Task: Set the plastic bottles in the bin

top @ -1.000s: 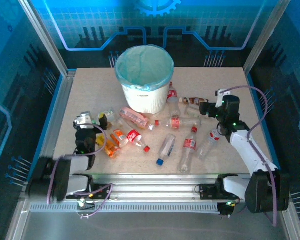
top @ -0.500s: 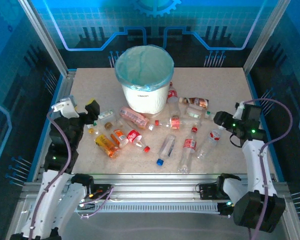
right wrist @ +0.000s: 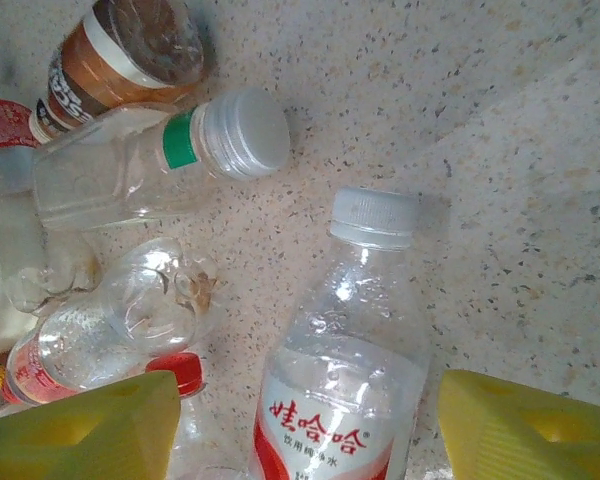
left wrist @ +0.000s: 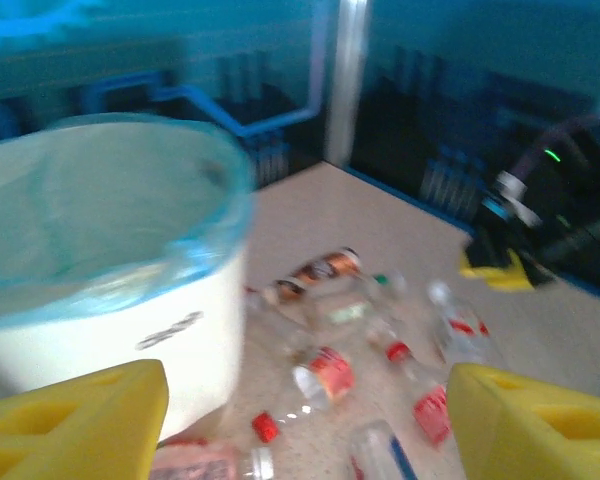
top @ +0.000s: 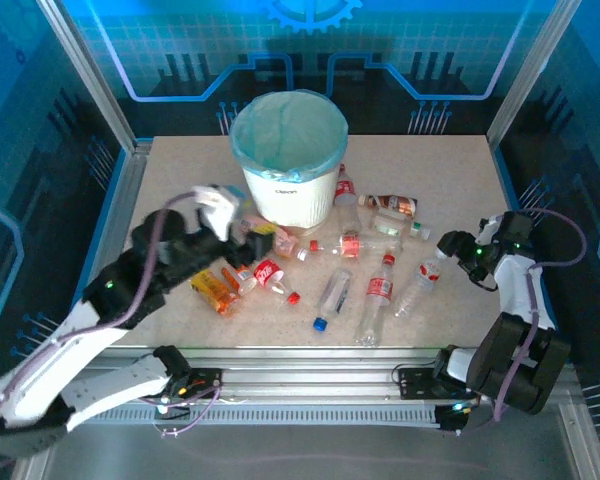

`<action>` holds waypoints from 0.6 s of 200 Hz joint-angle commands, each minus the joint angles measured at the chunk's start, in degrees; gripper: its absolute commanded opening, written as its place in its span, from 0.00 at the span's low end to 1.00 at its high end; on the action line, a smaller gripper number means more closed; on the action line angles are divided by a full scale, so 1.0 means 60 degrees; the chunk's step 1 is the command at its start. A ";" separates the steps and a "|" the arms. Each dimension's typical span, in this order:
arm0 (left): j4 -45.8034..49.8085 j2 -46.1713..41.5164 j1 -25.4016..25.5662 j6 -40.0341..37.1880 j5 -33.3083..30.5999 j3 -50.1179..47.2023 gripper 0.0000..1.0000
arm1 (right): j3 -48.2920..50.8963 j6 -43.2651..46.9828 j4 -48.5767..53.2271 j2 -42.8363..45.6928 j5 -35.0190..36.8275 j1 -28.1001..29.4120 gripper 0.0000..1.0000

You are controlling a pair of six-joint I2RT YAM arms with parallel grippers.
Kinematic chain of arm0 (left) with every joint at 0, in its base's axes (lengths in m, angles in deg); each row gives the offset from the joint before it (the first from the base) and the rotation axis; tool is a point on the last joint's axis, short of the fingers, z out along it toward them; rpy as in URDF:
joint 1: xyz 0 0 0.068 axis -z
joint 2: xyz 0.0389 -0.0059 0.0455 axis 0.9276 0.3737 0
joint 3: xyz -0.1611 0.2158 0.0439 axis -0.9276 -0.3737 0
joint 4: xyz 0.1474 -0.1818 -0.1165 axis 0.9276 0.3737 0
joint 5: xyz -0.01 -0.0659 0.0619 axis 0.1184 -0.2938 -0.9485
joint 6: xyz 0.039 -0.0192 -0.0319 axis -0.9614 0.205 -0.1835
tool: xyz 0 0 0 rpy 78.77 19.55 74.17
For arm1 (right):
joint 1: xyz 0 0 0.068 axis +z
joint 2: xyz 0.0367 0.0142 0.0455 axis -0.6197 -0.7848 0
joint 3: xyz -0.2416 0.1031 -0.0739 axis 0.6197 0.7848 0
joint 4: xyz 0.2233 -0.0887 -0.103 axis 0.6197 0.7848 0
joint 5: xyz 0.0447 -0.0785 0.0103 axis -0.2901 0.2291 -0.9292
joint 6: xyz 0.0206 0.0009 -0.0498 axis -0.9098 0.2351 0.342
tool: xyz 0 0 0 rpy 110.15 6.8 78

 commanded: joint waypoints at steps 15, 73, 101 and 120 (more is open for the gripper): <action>0.0701 0.2395 0.2338 -0.2706 -0.0463 0.1653 0.82 | -0.0287 0.0068 -0.0312 -0.0886 -0.0225 -0.0131 0.62; -0.1157 0.4694 0.2603 -0.1919 0.2700 0.1277 0.82 | -0.0529 -0.0081 -0.0658 -0.1854 0.0248 -0.0128 0.64; -0.1469 0.4989 0.2631 -0.1498 0.3537 0.0876 0.82 | -0.0694 -0.0040 -0.0828 -0.2349 0.0359 -0.0087 0.66; -0.1571 0.4930 0.2801 -0.1621 0.3690 0.0626 0.82 | -0.0813 -0.0005 -0.0902 -0.2741 0.0291 -0.0009 0.65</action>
